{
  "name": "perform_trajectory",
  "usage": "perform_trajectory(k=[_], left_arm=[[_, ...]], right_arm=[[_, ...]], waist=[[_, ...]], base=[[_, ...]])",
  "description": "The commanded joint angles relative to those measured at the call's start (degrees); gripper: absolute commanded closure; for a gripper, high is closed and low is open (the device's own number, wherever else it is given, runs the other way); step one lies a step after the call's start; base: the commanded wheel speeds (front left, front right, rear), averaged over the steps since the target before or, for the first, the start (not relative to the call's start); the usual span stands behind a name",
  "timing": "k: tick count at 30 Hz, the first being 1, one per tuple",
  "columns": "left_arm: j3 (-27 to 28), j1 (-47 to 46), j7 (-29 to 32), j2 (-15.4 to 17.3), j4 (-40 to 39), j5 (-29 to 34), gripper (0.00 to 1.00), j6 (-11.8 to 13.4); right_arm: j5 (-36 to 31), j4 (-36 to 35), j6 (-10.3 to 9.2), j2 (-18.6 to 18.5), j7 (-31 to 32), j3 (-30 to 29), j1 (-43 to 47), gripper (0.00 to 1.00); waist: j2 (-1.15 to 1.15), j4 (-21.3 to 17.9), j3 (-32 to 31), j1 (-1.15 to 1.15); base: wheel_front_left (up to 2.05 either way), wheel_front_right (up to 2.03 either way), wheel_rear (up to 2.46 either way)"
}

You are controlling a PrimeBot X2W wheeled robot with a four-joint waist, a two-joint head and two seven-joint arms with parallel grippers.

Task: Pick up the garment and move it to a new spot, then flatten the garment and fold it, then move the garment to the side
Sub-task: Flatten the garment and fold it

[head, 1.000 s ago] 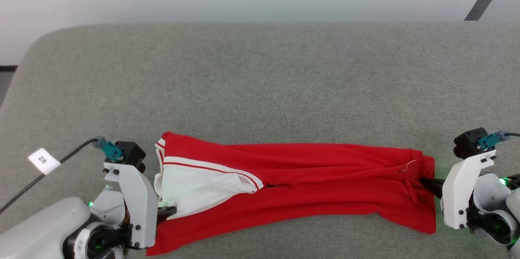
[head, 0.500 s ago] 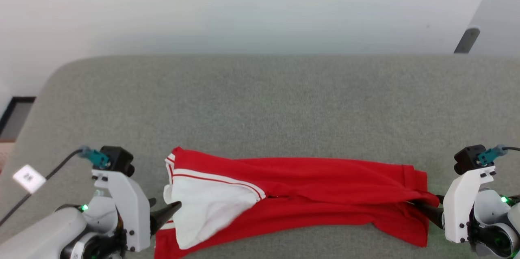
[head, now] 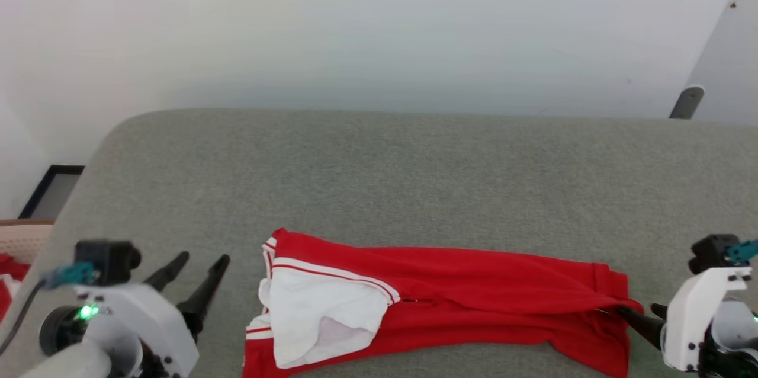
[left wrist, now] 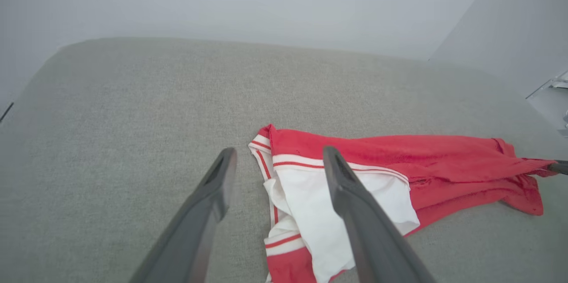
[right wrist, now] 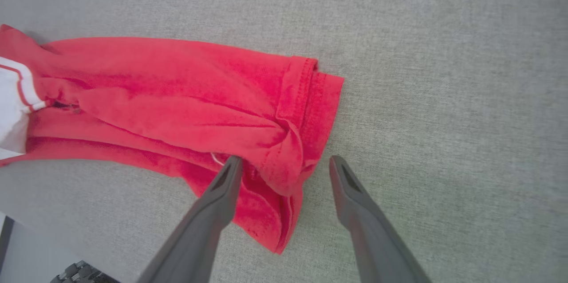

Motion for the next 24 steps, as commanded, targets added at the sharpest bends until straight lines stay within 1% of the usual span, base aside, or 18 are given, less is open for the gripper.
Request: perform_trajectory(k=[1,4,7,10,14,19,24], left_arm=[[0.42,1.26,-1.56,0.15,-0.08,0.65,0.0,0.37],[2.34,3.63,-5.53,0.03,-0.35,1.78,0.0,1.57],[5.71,6.43,-6.89,-1.12,-0.67,3.31,0.0,3.1],[12.12,9.93,-7.05,-3.3,-1.49,7.33,0.0,4.65],[20.92,16.41,-7.03,-7.34,-2.98,14.44,0.0,5.84],[29.34,23.11,-6.97,-12.42,-4.27,22.12,0.0,4.92],[35.06,26.99,-6.98,-16.38,-4.5,28.81,0.0,3.2]], right_arm=[[-0.72,-0.12,-0.06,0.14,0.25,-0.74,0.95,0.0],[-2.38,0.1,-0.06,0.73,1.35,-3.11,1.66,0.0],[-3.83,0.77,-0.06,1.44,2.52,-5.7,2.17,0.0],[-5.54,1.95,-0.06,2.25,3.77,-8.3,2.27,0.0],[-7.49,4.28,-0.06,3.31,5.84,-11.38,1.58,0.0],[-9.82,7.72,-0.06,4.7,8.21,-14.31,0.2,0.0],[-12.35,11.24,-0.06,5.8,9.55,-15.83,-1.11,0.0]], waist=[[0.0,0.65,-0.49,0.0],[0.0,1.66,-0.79,0.0],[0.0,2.96,-1.02,0.0],[0.0,4.28,-1.12,0.0],[0.0,6.06,-1.02,0.0],[0.0,8.3,-0.47,0.0],[0.0,10.51,0.13,0.0]], base=[[0.0,0.0,0.0],[0.0,0.0,0.0],[0.0,0.0,0.0],[0.0,0.0,0.0],[0.0,0.0,0.0],[0.0,0.0,0.0],[0.0,0.0,0.0]])
